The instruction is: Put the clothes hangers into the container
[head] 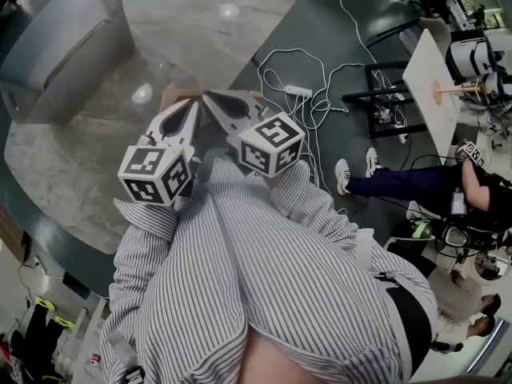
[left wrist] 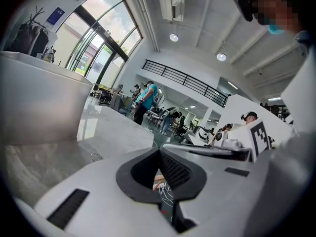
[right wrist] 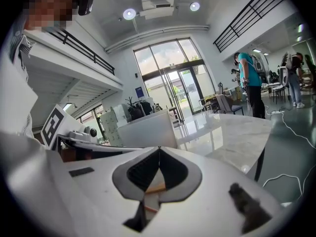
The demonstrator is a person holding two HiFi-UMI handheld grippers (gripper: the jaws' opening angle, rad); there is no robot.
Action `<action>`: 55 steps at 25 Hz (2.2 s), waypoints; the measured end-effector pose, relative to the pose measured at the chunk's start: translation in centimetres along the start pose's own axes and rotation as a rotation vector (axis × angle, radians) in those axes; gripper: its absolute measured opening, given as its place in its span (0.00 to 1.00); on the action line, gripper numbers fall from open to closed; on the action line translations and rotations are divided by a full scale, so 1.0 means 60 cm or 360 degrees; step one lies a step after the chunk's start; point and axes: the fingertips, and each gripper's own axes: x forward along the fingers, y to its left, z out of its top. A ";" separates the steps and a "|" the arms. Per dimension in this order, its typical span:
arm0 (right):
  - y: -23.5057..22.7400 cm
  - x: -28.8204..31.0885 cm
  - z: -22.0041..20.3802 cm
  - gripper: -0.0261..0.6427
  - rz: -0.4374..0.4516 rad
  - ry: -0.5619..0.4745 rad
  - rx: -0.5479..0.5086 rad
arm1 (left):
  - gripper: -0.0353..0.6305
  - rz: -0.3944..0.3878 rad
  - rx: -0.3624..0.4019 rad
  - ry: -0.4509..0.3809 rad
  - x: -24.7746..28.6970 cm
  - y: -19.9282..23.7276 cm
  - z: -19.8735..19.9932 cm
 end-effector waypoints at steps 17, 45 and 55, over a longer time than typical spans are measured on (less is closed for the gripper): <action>-0.036 -0.027 -0.030 0.06 0.0036 0.0122 0.0085 | 0.07 0.0078 -0.0086 0.0085 0.026 -0.026 -0.038; -0.105 -0.045 -0.089 0.06 -0.0089 0.0160 0.0310 | 0.07 0.0052 -0.0178 0.0270 0.059 -0.029 -0.096; -0.143 -0.058 -0.143 0.06 -0.0205 0.0225 0.0432 | 0.07 -0.0006 -0.0161 0.0377 0.094 -0.023 -0.121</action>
